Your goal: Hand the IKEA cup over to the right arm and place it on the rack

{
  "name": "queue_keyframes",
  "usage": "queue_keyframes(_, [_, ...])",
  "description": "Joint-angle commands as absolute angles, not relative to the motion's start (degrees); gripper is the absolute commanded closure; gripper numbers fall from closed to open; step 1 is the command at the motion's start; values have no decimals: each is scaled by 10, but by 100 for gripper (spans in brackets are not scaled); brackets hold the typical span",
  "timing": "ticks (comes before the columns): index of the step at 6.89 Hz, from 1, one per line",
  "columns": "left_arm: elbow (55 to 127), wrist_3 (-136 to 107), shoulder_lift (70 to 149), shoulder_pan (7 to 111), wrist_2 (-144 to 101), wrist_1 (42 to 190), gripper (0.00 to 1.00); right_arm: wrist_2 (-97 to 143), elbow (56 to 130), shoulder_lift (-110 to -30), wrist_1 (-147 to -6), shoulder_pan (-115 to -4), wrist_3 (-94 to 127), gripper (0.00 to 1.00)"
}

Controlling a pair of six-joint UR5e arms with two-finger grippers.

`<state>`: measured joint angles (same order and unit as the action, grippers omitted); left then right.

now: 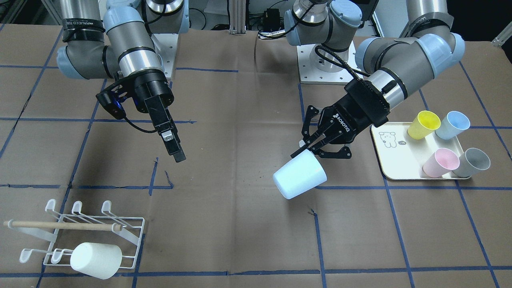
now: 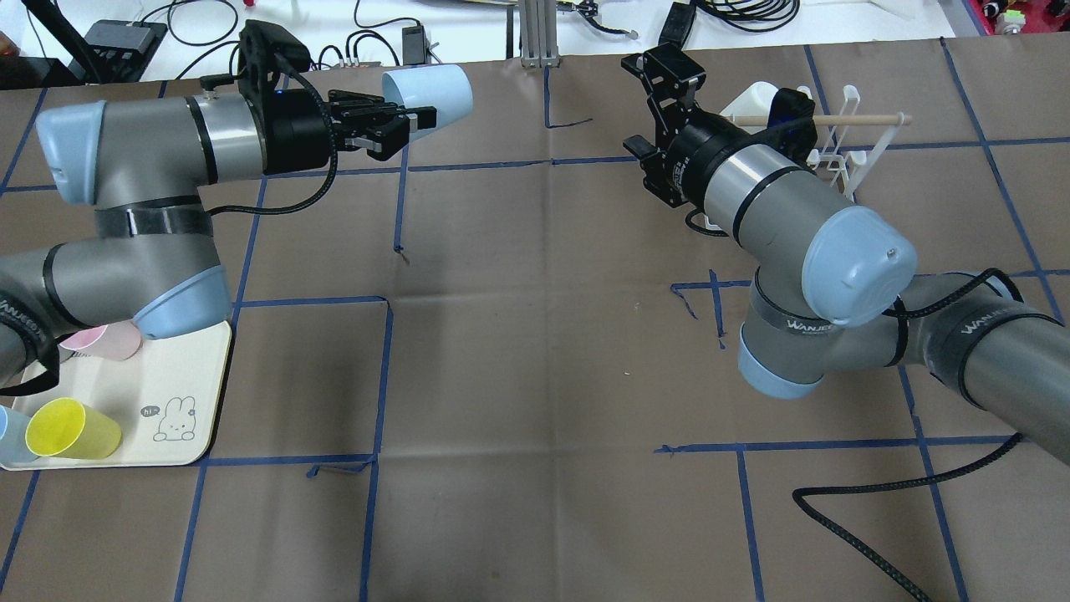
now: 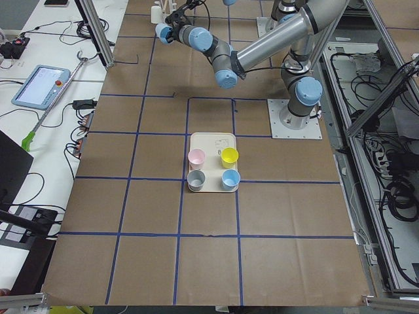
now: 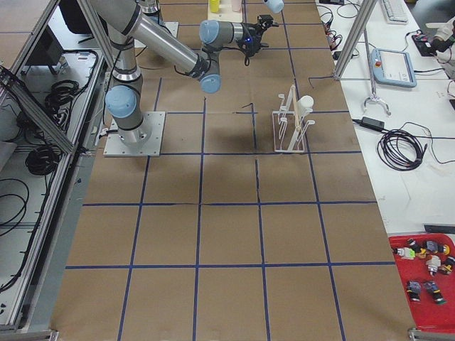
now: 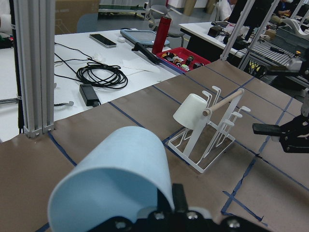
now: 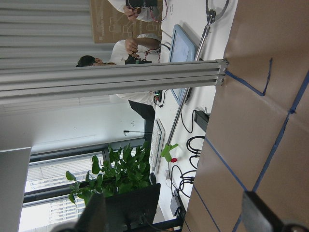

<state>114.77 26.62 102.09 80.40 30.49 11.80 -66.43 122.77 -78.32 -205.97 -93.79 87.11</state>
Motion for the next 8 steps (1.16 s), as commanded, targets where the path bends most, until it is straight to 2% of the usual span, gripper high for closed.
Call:
queue_keyframes(1, [1149, 84, 1069, 854, 347, -84, 98, -653, 1224, -780, -2059, -938, 883, 0])
queue_keyframes(4, [1150, 25, 1066, 937, 459, -98, 96, -654, 1226, -780, -2055, -939, 882, 0])
queue_keyframes(5, [1157, 18, 1078, 943, 449, -145, 96, -651, 1225, -775, -2053, -940, 881, 0])
queue_keyframes(8, [1156, 19, 1091, 945, 409, -156, 93, -608, 1223, -746, -2049, -940, 844, 0])
